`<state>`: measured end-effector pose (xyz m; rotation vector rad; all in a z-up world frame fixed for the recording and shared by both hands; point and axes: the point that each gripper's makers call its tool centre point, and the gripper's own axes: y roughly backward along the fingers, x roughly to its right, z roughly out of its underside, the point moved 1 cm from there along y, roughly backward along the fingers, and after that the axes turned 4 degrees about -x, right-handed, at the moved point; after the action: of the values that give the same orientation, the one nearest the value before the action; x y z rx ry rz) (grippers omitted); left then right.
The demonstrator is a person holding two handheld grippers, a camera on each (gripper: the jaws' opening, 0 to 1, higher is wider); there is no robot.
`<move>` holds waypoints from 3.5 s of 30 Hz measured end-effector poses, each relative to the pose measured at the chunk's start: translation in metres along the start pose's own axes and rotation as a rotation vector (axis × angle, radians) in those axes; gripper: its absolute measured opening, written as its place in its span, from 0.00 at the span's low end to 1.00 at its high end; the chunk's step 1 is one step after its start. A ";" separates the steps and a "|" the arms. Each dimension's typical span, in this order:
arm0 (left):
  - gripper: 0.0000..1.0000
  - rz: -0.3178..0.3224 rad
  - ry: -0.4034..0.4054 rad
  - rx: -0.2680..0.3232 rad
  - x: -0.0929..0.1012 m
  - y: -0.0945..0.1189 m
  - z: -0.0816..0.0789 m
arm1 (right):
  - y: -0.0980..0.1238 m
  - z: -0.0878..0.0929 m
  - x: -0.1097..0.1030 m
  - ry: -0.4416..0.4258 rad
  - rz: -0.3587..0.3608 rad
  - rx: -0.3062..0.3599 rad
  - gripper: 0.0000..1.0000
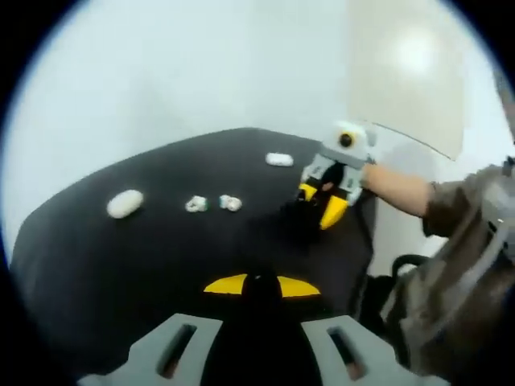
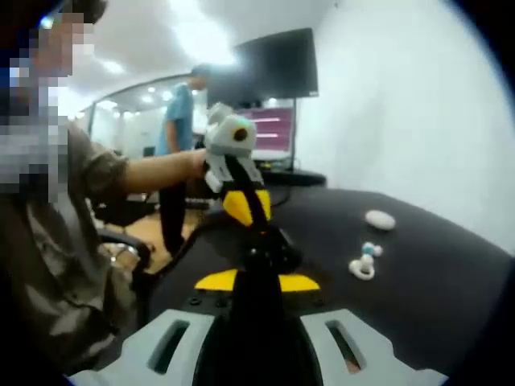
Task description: Pick up three earphones and place each one into its charging case using tactile feedback, ensure that each earphone is properly inserted and securely positioned inside the case.
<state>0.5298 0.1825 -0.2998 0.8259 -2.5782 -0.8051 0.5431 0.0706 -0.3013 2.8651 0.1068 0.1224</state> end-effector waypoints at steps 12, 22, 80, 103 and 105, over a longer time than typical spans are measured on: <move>0.14 0.034 -0.066 -0.122 -0.002 -0.013 0.014 | 0.001 0.001 0.001 0.007 0.002 -0.002 0.19; 0.14 -0.071 0.187 -0.023 -0.022 0.020 0.016 | 0.001 0.001 0.000 0.014 0.003 -0.003 0.19; 0.08 -0.375 -1.068 0.013 0.056 -0.032 -0.067 | 0.000 0.001 -0.002 0.029 -0.002 -0.002 0.19; 0.07 -0.326 -1.199 -0.020 0.068 -0.043 -0.065 | -0.001 0.001 -0.001 0.035 -0.001 -0.002 0.18; 0.02 -0.327 -1.199 -0.024 0.068 -0.043 -0.065 | -0.001 0.001 -0.002 0.037 0.000 -0.003 0.18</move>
<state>0.5248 0.0848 -0.2657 0.9386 -3.4111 -1.8742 0.5416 0.0711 -0.3025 2.8608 0.1133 0.1749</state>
